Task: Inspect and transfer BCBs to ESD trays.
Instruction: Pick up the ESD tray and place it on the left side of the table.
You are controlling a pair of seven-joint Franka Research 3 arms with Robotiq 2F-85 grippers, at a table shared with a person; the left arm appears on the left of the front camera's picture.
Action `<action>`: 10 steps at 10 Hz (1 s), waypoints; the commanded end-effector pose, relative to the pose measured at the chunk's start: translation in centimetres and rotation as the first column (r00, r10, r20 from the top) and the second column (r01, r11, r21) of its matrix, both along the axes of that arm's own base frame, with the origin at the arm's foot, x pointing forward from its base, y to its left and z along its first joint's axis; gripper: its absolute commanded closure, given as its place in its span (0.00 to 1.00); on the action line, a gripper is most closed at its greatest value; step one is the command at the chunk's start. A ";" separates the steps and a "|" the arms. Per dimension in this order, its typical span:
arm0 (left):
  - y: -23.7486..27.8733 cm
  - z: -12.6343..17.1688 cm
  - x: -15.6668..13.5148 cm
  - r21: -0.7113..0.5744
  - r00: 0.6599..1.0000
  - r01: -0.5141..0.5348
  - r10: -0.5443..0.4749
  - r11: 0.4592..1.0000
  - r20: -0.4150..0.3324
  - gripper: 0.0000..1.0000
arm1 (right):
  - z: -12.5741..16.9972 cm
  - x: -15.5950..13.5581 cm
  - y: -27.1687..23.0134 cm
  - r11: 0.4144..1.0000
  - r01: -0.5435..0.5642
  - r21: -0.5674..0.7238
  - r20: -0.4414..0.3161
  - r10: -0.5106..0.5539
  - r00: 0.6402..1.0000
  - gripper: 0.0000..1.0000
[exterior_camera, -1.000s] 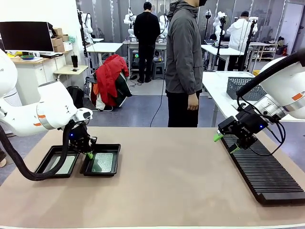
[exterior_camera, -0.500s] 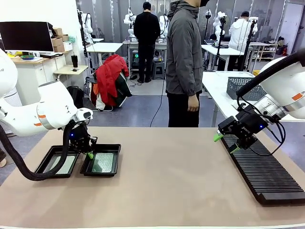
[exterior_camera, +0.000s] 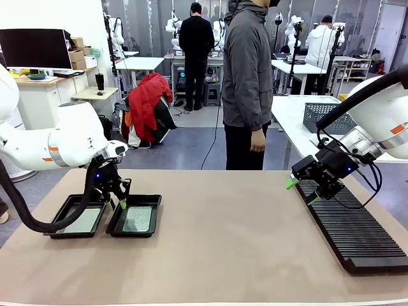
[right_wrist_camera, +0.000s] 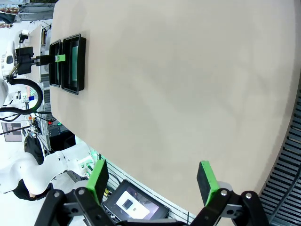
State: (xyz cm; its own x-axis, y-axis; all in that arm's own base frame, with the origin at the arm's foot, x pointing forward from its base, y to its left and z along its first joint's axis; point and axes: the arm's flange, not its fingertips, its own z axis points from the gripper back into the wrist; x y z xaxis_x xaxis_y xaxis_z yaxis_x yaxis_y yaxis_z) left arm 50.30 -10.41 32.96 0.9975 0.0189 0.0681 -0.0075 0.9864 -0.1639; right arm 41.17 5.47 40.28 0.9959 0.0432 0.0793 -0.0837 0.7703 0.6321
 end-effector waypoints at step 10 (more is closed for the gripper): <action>-1.9 8.4 -5.6 0.195 0.998 0.038 -0.028 0.980 -0.053 0.00 | 0.0 -0.1 0.2 1.000 0.017 -0.001 -0.003 -0.017 1.000 0.00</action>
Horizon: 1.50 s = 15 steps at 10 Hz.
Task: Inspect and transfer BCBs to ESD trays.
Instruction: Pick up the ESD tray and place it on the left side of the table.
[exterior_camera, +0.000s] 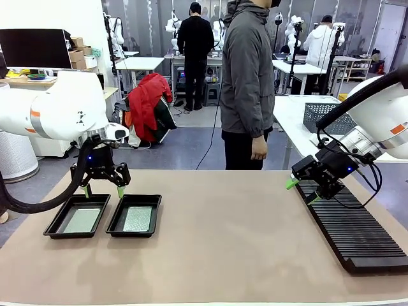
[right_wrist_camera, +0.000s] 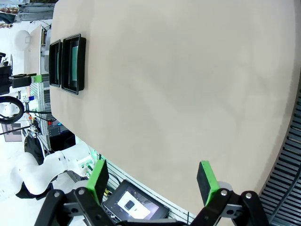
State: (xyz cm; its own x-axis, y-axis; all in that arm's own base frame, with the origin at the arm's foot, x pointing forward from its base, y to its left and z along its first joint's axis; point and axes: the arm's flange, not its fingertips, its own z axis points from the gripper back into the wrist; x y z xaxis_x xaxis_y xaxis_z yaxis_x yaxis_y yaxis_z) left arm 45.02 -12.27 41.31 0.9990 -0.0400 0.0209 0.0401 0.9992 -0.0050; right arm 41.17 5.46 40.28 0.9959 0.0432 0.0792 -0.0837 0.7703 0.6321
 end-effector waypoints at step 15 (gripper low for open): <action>0.0 0.3 0.0 0.001 1.000 0.001 -0.001 1.000 0.002 0.00 | 0.0 -0.1 0.2 1.000 0.017 -0.001 -0.003 -0.017 1.000 0.00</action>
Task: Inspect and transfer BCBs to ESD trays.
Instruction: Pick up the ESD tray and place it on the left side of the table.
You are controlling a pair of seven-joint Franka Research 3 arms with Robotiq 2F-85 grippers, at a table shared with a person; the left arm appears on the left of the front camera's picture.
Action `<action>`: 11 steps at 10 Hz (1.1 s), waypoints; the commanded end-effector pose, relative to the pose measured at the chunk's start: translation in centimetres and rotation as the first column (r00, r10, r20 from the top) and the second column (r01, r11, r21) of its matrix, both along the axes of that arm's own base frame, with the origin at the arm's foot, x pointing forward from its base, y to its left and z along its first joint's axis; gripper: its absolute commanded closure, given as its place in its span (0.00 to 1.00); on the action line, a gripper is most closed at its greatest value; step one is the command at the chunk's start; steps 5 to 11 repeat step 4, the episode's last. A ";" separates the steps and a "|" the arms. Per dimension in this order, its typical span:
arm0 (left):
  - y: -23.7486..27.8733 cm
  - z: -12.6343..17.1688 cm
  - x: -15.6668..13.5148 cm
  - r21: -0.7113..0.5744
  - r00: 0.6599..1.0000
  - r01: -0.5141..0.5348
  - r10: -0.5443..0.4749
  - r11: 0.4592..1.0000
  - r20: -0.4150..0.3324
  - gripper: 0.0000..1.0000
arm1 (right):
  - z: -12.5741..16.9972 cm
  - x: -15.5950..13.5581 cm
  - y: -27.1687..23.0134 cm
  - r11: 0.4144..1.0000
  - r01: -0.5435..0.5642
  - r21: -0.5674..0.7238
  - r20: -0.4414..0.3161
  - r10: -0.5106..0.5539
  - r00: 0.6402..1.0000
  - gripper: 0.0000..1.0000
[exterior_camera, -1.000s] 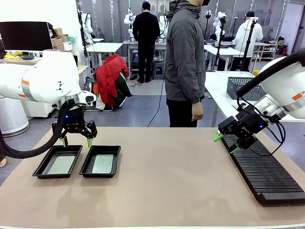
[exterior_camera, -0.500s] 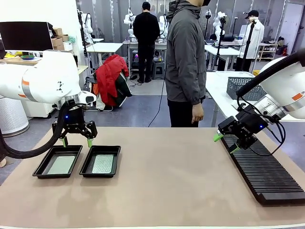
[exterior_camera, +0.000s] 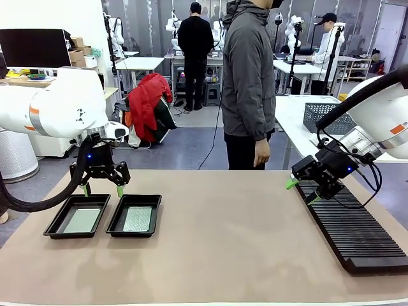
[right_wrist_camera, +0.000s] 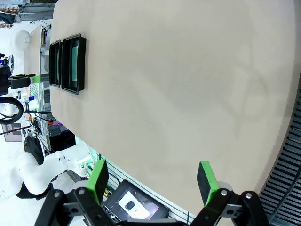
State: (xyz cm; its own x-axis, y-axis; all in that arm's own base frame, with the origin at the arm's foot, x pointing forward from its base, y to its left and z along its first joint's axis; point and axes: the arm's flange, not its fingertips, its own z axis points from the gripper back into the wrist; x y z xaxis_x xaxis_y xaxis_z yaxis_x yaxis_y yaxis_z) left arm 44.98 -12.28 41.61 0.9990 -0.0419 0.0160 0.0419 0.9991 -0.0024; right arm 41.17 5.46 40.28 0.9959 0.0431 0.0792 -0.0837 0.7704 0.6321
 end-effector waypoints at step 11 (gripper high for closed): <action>0.0 0.0 0.0 -0.001 1.000 -0.001 0.001 1.000 0.007 0.00 | 0.0 -0.1 0.2 1.000 0.017 -0.001 -0.003 -0.017 1.000 0.00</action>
